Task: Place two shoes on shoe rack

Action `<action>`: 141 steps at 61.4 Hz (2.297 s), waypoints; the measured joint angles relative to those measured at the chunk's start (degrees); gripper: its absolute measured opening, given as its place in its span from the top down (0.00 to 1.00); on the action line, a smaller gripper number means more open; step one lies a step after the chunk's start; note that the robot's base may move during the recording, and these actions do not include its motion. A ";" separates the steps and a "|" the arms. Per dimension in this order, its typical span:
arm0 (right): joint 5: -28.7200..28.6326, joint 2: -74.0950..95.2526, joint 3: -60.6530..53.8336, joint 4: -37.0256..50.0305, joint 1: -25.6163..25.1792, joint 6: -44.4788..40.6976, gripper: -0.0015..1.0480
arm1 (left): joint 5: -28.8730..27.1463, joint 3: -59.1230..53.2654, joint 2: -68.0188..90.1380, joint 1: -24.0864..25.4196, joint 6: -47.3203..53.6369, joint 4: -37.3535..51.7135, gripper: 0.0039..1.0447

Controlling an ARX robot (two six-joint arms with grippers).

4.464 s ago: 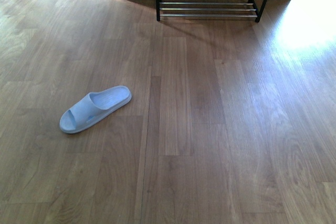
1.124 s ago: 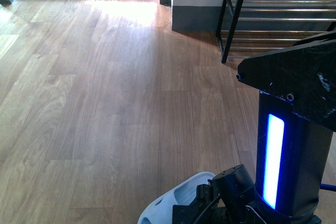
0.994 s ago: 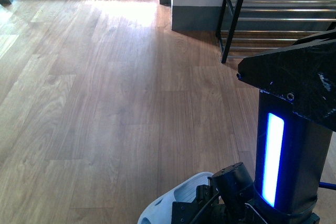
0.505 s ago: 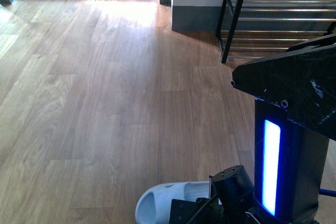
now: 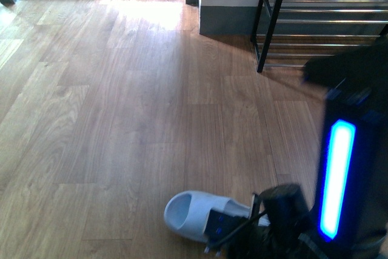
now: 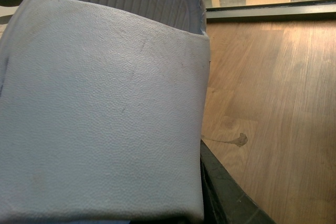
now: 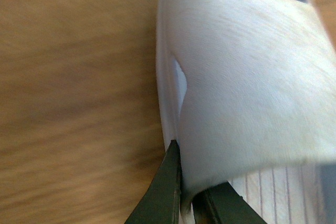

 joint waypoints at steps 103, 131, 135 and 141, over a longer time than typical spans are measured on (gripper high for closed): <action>3.48 -114.44 -37.22 -34.80 -18.78 14.32 0.98 | -0.15 0.00 0.00 0.07 0.00 0.00 0.98; 3.58 -114.44 -37.22 -34.80 -18.80 14.32 0.98 | -0.04 -0.02 0.00 0.00 -0.02 -0.04 0.98; 3.63 -114.42 -37.22 -34.80 -18.80 14.34 0.98 | -0.09 -0.02 0.00 0.00 0.00 -0.04 0.98; 3.98 -114.44 -37.22 -34.80 -19.02 14.34 0.98 | 0.07 -0.02 0.00 -0.24 0.00 -0.04 0.98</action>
